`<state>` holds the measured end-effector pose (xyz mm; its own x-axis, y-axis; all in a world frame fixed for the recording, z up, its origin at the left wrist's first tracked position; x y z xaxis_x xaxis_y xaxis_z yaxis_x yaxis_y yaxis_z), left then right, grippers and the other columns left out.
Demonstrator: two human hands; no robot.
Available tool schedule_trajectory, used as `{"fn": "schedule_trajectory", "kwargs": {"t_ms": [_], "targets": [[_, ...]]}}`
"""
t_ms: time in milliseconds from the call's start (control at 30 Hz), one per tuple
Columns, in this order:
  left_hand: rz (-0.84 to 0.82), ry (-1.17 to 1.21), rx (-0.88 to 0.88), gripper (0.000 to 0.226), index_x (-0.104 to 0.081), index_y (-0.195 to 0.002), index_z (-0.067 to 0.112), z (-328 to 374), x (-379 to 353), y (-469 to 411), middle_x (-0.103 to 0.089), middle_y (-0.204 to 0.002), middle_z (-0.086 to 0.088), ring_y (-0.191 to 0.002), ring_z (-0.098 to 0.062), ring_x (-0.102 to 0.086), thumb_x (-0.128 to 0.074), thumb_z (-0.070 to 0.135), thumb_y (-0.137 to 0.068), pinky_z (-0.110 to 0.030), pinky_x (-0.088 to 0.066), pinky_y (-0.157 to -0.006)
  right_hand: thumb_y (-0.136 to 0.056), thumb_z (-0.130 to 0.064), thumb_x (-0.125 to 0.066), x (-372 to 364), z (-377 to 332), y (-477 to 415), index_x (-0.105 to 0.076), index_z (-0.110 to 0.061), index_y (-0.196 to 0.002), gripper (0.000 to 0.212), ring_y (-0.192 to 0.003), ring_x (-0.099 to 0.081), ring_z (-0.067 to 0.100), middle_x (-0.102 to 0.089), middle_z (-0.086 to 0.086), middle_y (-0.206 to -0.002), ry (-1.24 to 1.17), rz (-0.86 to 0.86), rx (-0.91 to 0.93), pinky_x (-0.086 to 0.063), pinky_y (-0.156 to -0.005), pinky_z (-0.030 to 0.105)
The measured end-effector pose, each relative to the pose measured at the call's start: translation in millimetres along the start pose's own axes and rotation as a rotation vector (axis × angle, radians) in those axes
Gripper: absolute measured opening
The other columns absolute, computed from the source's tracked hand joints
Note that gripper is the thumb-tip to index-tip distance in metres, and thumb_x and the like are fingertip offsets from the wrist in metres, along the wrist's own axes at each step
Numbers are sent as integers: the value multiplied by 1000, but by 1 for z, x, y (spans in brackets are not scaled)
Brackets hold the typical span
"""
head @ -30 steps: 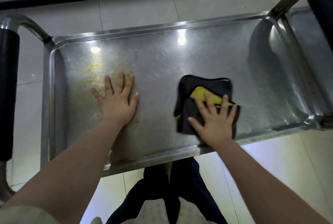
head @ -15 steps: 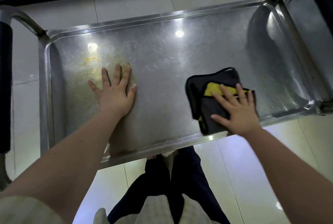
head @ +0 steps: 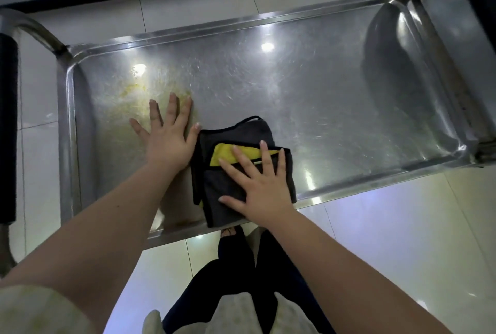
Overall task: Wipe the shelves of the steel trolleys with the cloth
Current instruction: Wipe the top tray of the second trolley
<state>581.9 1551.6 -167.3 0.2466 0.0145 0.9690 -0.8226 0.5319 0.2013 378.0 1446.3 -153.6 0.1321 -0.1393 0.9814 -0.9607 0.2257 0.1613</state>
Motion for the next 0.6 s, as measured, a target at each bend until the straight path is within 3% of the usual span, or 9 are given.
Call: {"fn": "schedule_trajectory", "kwargs": {"t_ms": [133,333,467,600], "targets": [[-6,2,-2,61,3,-152,48,2,-3,0,8,-164,13,-150,-31,14,-11,65,-95,-73,9,-109,-82,-85,-24,7,72,21,-16,-51,-150,77,-150,1,35,-11,-16,-162,-3,16,-87,5,-116,63],[-6,-1,15,62,2,-152,48,6,-6,4,7,-164,12,-150,-31,13,-10,66,-95,-73,10,-108,-77,-91,-10,13,188,56,1,-59,-148,78,-150,7,30,-1,-22,-162,-18,-63,-322,2,-117,61],[-19,-18,26,62,5,-151,49,3,-6,6,8,-164,14,-149,-32,14,-6,67,-93,-73,12,-107,-81,-85,-10,9,149,49,1,-54,-149,76,-149,4,41,-2,-18,-162,25,-50,-317,1,-114,67],[-53,-31,26,62,9,-151,49,0,-6,9,13,-163,14,-149,-31,17,-4,67,-93,-72,14,-106,-83,-80,-27,1,47,29,-19,-48,-151,75,-146,-2,49,-18,-11,-162,-7,-30,-63,-2,-110,73]]}}
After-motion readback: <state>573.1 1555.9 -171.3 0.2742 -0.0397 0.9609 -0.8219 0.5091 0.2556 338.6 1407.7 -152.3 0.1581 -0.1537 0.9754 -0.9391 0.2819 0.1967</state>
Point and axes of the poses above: each hand's wrist, its own y-axis away from the middle knuckle, its own x-axis out of the back of the hand, z = x × y, the point moved 4 cm from there along -y, towards the middle knuckle
